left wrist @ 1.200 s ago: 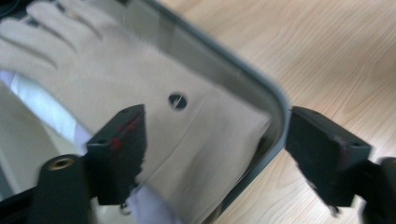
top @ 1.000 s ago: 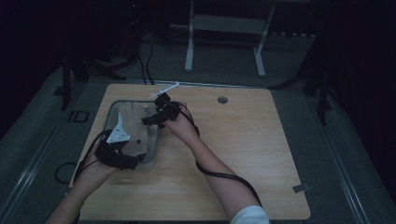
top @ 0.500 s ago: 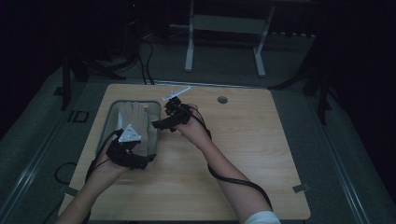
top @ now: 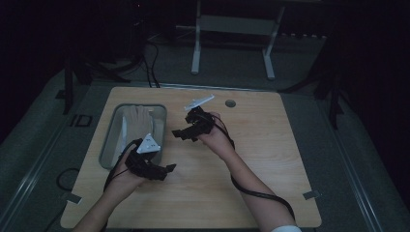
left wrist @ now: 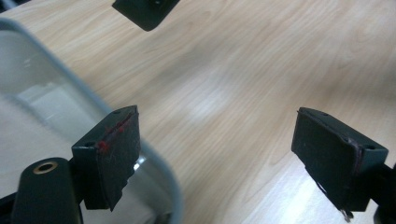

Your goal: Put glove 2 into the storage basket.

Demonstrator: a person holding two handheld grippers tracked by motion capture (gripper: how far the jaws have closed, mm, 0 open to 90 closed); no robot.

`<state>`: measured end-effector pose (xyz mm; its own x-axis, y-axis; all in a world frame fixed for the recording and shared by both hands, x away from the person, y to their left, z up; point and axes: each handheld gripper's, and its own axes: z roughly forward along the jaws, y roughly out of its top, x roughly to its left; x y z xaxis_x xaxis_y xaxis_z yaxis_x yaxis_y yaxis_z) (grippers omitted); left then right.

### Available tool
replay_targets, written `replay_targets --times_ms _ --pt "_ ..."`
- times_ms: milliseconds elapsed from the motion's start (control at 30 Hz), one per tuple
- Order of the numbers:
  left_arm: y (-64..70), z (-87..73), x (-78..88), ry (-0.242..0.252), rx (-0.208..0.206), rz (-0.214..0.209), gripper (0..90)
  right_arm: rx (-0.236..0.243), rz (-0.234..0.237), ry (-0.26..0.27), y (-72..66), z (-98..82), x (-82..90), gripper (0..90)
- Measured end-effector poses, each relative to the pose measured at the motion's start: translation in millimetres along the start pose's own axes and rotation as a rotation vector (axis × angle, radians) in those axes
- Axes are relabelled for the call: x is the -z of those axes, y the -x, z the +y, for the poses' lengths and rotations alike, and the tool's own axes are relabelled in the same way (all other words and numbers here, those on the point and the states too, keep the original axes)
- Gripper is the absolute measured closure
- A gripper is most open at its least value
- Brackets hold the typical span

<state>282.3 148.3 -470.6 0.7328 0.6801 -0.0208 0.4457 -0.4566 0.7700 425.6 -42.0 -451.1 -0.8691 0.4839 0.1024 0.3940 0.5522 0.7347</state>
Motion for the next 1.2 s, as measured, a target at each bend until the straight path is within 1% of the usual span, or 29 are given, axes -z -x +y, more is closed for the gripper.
replay_targets --times_ms 67,233,333,400,433,533,567,700,767,800,833,867,967,1033,1100,1200 --pt "4.8 0.9 -4.6 0.001 -0.012 -0.008 16.1 -0.002 -0.007 0.004 1.7 -4.8 5.4 18.9" --pt "14.1 2.8 -16.8 -0.003 -0.023 -0.045 16.1 -0.004 -0.023 0.017 5.8 -17.0 17.3 18.6" --pt "19.9 3.2 -23.8 -0.007 -0.040 -0.063 16.1 -0.006 -0.029 0.023 9.7 -27.5 22.1 18.7" --pt "23.4 2.9 -29.4 -0.009 -0.049 -0.073 16.1 -0.005 -0.045 0.021 13.0 -35.2 24.1 18.7" --pt "25.1 3.0 -32.4 -0.011 -0.057 -0.072 16.1 -0.013 -0.042 0.022 14.6 -39.0 25.3 18.7" --pt "29.9 3.6 -40.8 -0.011 -0.053 -0.099 16.1 -0.028 -0.046 0.017 19.2 -50.9 28.3 18.6" --pt "31.6 3.8 -43.5 -0.014 -0.062 -0.104 16.1 -0.033 -0.045 0.015 20.3 -54.9 29.6 18.6" --pt "37.5 3.5 -54.1 -0.020 -0.069 -0.133 16.1 -0.051 -0.047 0.006 24.4 -70.5 34.0 18.6" --pt "39.8 3.0 -58.9 -0.030 -0.077 -0.140 16.1 -0.054 -0.059 0.007 24.8 -78.2 35.8 18.7" --pt "39.8 3.0 -58.9 -0.030 -0.077 -0.140 16.1 -0.054 -0.059 0.007 24.8 -78.2 35.8 18.7" --pt "42.0 2.2 -63.6 -0.036 -0.083 -0.147 16.1 -0.048 -0.061 0.010 25.0 -82.1 36.9 18.6" --pt "43.3 1.6 -65.8 -0.034 -0.086 -0.152 16.1 -0.043 -0.067 0.017 24.9 -90.3 38.2 18.7" --pt "47.4 -0.1 -72.9 -0.042 -0.100 -0.163 16.1 -0.039 -0.058 0.022 24.8 -101.1 39.2 18.7" --pt "49.7 -1.3 -76.9 -0.050 -0.108 -0.171 16.1 -0.023 -0.050 0.022 24.4 -107.8 40.3 18.7" --pt "50.7 -3.0 -80.9 -0.058 -0.112 -0.179 16.1 -0.019 -0.046 0.017 24.2 -114.6 41.3 18.6" --pt "51.7 -6.3 -86.4 -0.070 -0.113 -0.190 16.1 -0.015 -0.045 0.023 24.4 -124.6 42.9 18.6"
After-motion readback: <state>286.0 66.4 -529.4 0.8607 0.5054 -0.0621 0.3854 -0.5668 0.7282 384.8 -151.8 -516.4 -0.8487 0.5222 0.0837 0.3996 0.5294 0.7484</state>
